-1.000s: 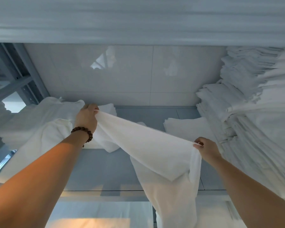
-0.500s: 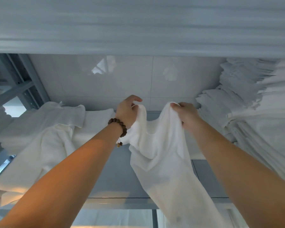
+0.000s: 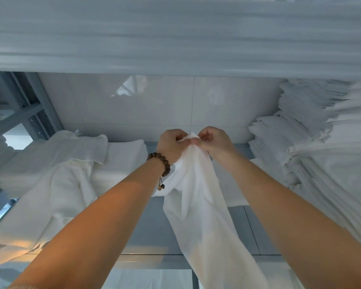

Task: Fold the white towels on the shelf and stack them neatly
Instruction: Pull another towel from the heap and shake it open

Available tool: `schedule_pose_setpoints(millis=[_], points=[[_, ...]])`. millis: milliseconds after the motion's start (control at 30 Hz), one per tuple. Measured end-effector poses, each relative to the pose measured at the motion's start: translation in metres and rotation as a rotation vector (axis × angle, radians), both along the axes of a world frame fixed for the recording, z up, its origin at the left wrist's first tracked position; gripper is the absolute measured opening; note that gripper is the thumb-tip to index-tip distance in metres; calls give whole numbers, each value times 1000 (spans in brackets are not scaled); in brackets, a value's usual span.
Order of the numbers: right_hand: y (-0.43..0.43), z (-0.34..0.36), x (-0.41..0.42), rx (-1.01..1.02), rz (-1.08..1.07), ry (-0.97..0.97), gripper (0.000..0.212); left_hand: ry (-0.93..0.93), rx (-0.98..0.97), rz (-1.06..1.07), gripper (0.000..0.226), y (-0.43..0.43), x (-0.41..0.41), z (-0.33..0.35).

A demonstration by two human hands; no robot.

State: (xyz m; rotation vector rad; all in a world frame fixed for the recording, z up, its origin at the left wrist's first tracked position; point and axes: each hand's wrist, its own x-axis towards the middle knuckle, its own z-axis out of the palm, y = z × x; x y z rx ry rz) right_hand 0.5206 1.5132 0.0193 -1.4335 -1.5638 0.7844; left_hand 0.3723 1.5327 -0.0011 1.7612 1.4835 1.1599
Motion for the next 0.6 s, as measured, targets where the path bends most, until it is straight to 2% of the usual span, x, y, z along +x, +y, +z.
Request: schedule_pose_setpoints(millis=[67, 167, 300, 367, 500, 567, 600], points=[[-4, -19, 5, -77, 42, 4, 20, 7, 33, 74, 4, 4, -6, 4], [-13, -58, 12, -204, 79, 15, 16, 2, 36, 147, 10, 13, -20, 9], [-24, -97, 17, -346, 56, -8, 19, -109, 29, 272, 14, 24, -39, 17], [-32, -110, 17, -409, 81, 37, 11, -176, 33, 340, 12, 28, -47, 20], [-41, -117, 12, -434, 85, 142, 16, -211, 53, 348, 24, 28, -52, 18], [-41, -115, 3, -413, 143, 142, 5, -240, 44, 326, 31, 27, -52, 18], [-41, -115, -3, -413, 182, 141, 12, -246, 48, 317, 32, 27, -51, 20]])
